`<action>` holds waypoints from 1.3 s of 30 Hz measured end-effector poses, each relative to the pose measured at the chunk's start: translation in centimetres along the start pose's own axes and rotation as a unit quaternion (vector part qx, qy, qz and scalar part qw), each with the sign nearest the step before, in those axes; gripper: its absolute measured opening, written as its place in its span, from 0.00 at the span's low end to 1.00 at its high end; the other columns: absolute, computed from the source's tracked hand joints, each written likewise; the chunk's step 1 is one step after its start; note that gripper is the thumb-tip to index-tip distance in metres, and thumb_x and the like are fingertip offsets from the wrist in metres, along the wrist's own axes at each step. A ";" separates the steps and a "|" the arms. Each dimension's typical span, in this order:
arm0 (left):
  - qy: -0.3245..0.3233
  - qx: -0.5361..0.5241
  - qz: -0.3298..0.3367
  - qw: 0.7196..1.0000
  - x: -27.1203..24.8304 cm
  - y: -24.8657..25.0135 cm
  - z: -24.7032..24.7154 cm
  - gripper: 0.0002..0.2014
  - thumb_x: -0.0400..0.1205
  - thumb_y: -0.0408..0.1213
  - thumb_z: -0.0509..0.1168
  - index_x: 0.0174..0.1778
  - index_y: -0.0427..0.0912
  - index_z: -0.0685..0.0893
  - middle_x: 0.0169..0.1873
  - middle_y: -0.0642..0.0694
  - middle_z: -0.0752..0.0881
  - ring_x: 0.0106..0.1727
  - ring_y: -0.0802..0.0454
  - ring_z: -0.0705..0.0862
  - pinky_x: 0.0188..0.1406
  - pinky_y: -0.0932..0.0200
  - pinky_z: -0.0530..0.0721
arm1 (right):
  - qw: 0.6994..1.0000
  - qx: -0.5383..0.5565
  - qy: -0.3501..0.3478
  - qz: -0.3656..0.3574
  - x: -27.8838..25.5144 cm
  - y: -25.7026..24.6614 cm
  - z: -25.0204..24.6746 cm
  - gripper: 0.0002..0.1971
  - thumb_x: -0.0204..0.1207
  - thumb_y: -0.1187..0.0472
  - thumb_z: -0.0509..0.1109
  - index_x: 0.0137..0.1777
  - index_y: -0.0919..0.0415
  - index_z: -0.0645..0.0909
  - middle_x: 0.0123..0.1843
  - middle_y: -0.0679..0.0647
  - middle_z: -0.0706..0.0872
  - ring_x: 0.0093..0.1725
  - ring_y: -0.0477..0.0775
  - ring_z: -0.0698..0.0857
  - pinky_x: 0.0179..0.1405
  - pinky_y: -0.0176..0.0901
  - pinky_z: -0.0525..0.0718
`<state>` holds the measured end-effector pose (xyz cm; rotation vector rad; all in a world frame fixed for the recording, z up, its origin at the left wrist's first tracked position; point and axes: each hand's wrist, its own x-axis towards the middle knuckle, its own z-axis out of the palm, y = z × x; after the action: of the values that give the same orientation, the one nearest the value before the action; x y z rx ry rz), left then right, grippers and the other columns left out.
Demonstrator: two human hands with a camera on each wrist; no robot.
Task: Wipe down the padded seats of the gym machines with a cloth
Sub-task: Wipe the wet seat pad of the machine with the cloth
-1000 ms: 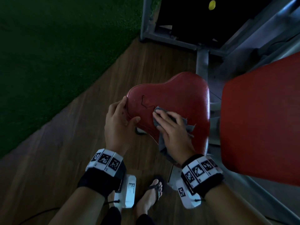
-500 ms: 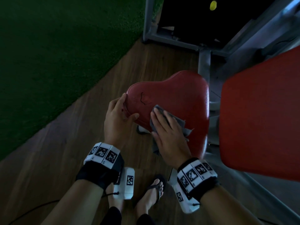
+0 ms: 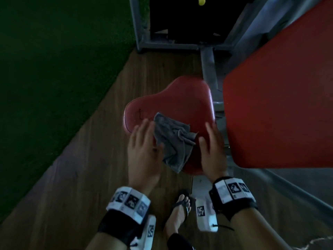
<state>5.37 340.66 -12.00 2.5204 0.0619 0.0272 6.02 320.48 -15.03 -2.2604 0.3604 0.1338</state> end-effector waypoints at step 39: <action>-0.060 0.233 0.167 0.956 5.0 -3.1 -2.7 0.30 0.76 0.48 0.71 0.76 0.56 0.75 0.73 0.45 0.74 0.53 0.40 0.79 0.41 0.47 0.83 | 0.971 0.070 -0.052 0.224 1.4 2.1 0.8 0.36 0.86 0.48 0.56 0.86 0.50 0.38 0.87 0.58 0.51 0.83 0.68 0.55 0.79 0.66 0.56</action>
<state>10.20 344.99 -11.52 2.9672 -0.4605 -0.0064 6.74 319.52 -17.34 -1.9913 0.7937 0.4444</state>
